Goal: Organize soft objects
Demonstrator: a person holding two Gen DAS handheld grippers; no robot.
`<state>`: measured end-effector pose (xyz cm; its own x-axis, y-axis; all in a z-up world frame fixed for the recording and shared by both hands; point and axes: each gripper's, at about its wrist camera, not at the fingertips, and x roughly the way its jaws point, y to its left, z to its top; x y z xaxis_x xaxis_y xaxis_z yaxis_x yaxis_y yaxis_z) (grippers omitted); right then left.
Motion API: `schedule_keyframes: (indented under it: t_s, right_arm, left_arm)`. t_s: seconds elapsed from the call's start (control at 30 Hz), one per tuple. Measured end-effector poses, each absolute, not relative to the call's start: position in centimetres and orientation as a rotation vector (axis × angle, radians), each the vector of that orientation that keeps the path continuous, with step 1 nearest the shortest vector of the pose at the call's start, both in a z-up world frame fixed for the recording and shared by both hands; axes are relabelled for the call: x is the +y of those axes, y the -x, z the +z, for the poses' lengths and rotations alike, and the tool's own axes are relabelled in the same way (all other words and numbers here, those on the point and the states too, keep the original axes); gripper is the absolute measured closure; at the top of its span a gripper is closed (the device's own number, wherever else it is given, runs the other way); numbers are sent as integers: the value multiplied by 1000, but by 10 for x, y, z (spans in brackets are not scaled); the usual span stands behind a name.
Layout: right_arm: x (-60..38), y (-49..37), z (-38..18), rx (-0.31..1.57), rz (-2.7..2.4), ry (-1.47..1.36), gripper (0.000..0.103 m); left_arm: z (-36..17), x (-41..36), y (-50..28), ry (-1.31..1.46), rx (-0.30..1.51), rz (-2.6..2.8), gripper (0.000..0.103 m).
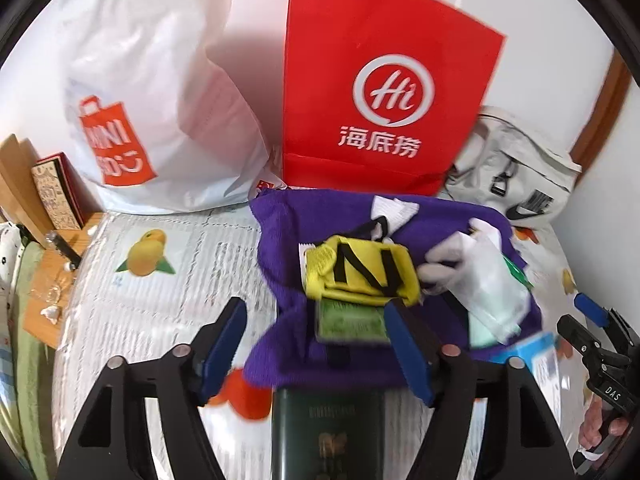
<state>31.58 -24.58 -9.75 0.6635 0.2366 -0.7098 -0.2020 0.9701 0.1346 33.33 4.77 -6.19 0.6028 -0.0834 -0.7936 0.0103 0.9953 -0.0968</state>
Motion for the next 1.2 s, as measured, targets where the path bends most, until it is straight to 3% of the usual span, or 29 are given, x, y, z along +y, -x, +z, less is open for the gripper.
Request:
schedule_keyframes:
  t_s: [0.13,0.37,0.5,0.7,1.2]
  right_arm:
    - [-242,-278,-77,768,218,-33,16]
    - [-240,-216,-43,722,203,-44,16]
    - [-240,-181,-27,691,188,-71,15]
    - [-235,-131,-7,635,153,-69,4]
    - [-226,-33,-7,638,55,-45,0]
  left_arm:
    - [-43,49,-295,103,895,-59,28]
    - [-22,37,-230,114,855,-98,23]
    - [-13,27,-196,107,832,-118,14]
    - [-2,15,-149,109,798,-129,6]
    - [1,-7,-45,14,715,-82,4]
